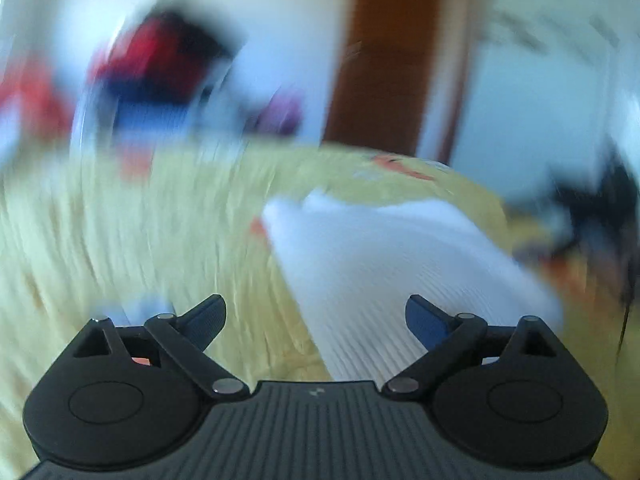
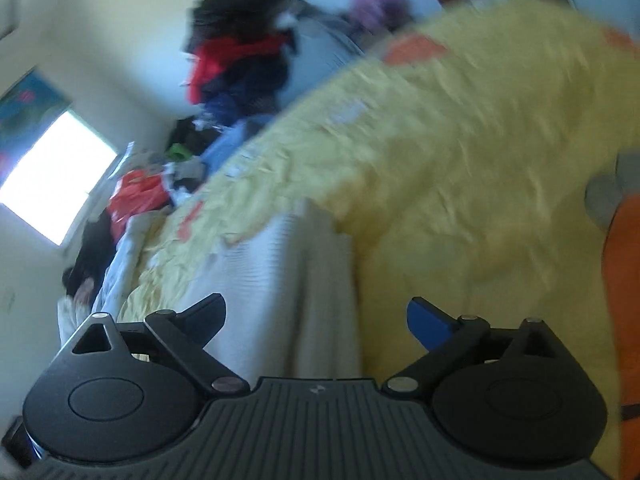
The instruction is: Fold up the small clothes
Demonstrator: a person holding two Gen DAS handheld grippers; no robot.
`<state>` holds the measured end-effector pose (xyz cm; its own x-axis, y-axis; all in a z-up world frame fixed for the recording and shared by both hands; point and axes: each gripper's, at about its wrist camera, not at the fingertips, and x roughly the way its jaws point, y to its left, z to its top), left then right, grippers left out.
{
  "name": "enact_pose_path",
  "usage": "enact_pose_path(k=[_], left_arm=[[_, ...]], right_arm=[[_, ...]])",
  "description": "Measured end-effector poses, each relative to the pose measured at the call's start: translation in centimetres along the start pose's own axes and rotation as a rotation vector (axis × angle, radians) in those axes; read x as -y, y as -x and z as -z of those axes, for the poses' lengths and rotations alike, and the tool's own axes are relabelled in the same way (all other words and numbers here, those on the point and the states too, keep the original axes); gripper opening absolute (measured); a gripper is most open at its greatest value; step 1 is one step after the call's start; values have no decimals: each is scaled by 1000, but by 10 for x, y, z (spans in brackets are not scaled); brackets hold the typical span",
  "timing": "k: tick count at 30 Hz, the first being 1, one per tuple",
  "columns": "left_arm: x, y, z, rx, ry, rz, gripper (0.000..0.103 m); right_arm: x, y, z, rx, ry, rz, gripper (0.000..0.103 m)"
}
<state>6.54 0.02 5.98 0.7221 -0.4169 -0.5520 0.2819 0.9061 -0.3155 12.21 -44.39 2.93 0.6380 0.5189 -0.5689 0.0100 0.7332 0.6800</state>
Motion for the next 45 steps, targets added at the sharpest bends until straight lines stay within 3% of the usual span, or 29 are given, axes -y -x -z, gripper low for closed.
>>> enact_pose_path(k=[3,6,11,13,15,16,18,19,23,29,31,34,36,38,40,42,45], left_arm=[[-41,-48,-13,-118,338,108,97],[-54,-79,-18,-176,480,192,97],[-36,-119,-38,-217,483,236,96],[-25,-129,-45,-231,454,189,80],[-12,-131,-50,-243,385,117,66],[-11,-129,-50,-238,372,110,56],[-14,-118,-52,-226,351,114,47],[-15,-112,-55,-229,347,117,43],[-25,-88,-72,-237,311,119,41],[-79,-68,-116,-262,288,-5,42],[-98,-74,-117,-267,274,-62,50],[-124,-88,-102,-285,299,-126,73],[-140,-74,-89,-246,404,-46,72],[-147,-55,-78,-213,481,41,72],[-151,-29,-60,-148,528,112,83],[-150,-11,-37,-123,576,198,85],[-139,2,-11,-124,566,199,86]], right_arm=[[14,-30,0,-82,-77,-30,92],[4,-47,6,-114,-43,-77,95],[-25,-67,12,-117,106,-58,90],[-35,-74,9,-123,152,-10,82],[-38,-72,10,-133,156,-29,65],[-37,-68,10,-124,147,-34,62],[-40,-58,12,-95,131,-53,47],[-43,-54,14,-82,118,-64,46],[-73,-50,17,-55,125,-135,44],[-118,-106,19,-119,99,-205,43],[-125,-132,22,-130,66,-215,43],[-120,-157,30,-121,22,-134,56],[-116,-156,35,-125,2,-100,82],[-114,-142,40,-144,38,-79,97],[-112,-118,45,-126,79,-94,99],[-106,-101,51,-122,95,-117,102],[-100,-93,63,-182,115,-118,102]])
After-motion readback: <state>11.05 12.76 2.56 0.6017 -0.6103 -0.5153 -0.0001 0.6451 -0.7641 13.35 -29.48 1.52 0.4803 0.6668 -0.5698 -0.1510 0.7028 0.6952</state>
